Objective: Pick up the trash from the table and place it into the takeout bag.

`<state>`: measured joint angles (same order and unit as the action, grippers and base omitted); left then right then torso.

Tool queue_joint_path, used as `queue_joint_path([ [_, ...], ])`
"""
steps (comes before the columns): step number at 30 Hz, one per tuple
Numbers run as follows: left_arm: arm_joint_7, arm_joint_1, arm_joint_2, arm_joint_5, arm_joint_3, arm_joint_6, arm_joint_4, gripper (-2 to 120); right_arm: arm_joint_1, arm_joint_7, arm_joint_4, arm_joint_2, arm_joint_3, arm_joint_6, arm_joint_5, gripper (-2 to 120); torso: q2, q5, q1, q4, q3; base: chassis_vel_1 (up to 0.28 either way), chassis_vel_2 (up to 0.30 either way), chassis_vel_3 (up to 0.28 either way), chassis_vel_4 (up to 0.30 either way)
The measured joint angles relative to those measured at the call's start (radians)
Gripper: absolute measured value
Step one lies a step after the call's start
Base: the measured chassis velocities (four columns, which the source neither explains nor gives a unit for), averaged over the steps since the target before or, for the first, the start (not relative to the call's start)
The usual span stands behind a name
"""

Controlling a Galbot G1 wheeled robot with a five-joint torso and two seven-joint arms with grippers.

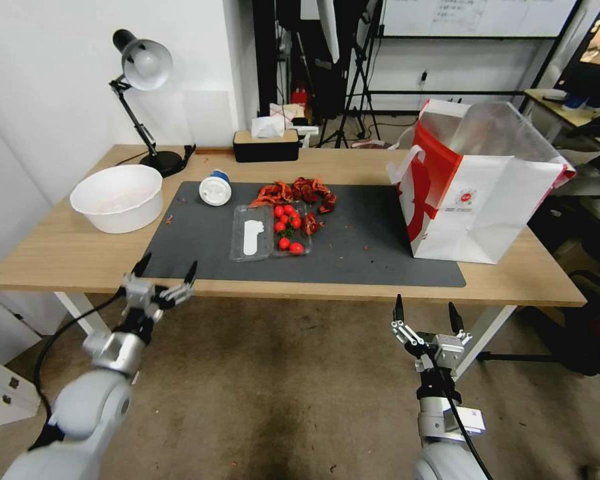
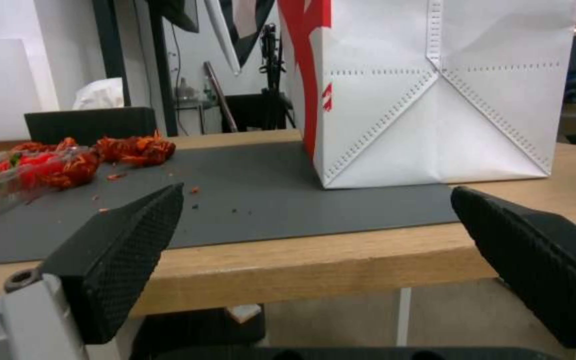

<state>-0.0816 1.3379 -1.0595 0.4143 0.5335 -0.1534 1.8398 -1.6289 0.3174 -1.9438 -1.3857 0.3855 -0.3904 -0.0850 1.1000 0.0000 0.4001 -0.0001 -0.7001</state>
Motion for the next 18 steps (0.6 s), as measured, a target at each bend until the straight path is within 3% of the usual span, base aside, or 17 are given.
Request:
queue_joint_path([
  [7,0.041,-0.190,0.058,0.058,-0.144,0.076,-0.075,100,0.002,-0.001,0.002,-0.003,0.000,0.004,0.003,100,0.000,-0.0001,0.000,0.0000,0.000,0.000,0.000,0.000,0.000],
  [18,0.068,-0.457,0.140,0.184,-0.279,0.183,-0.214,100,0.005,-0.001,-0.001,-0.003,0.004,0.010,0.003,100,0.000,0.0000,0.000,0.0001,0.000,0.000,0.000,0.000,0.000],
])
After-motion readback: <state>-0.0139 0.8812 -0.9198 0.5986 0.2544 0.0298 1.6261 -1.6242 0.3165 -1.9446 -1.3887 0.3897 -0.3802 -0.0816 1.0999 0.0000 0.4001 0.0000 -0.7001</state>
